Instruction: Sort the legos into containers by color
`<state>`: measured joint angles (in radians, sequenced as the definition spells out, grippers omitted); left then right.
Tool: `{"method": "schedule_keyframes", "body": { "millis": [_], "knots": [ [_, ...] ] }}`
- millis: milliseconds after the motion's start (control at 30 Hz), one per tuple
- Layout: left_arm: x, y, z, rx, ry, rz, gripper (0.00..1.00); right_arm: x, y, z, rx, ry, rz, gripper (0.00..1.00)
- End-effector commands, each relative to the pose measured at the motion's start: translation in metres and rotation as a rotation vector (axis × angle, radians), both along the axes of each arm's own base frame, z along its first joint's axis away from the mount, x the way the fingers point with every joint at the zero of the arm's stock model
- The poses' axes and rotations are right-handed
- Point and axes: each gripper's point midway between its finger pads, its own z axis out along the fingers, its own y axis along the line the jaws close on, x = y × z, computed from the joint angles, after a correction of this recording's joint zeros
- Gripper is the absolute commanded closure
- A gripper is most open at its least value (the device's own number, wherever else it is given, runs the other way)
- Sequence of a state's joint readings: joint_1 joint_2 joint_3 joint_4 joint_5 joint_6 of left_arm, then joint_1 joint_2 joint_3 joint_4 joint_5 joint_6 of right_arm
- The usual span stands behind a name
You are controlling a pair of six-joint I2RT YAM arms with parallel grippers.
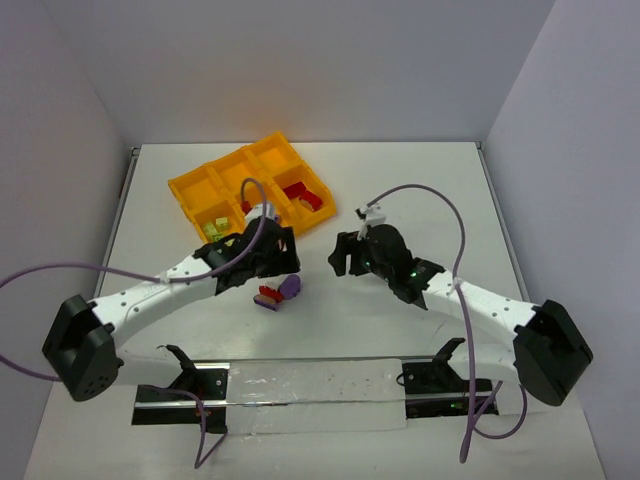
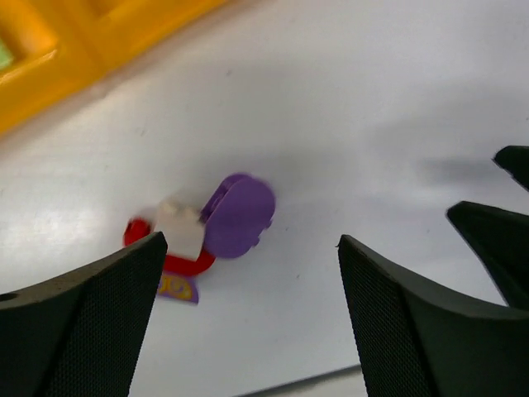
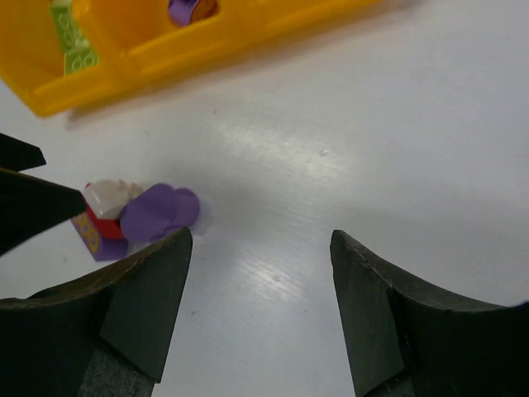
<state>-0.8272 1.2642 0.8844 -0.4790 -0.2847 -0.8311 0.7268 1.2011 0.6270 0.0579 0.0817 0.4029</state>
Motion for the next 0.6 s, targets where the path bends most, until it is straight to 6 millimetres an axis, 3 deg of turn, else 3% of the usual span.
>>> {"method": "schedule_keyframes", "body": {
  "millis": [0, 100, 233, 567],
  "knots": [
    [0.021, -0.025, 0.0, 0.121, -0.047, -0.214, 0.02, 0.004, -0.038, 0.009, 0.021, 0.02, -0.12, 0.24],
    [0.023, -0.034, -0.025, 0.214, -0.004, -0.314, 0.01, 0.006, -0.052, 0.019, 0.043, 0.004, -0.154, 0.23],
    [0.025, -0.038, -0.037, 0.275, -0.002, -0.347, 0.02, 0.006, -0.059, 0.026, 0.047, -0.008, -0.163, 0.23],
    [0.023, -0.052, -0.065, 0.298, 0.024, -0.393, 0.29, 0.009, -0.055, 0.026, 0.044, 0.003, -0.148, 0.23]
  ]
}}
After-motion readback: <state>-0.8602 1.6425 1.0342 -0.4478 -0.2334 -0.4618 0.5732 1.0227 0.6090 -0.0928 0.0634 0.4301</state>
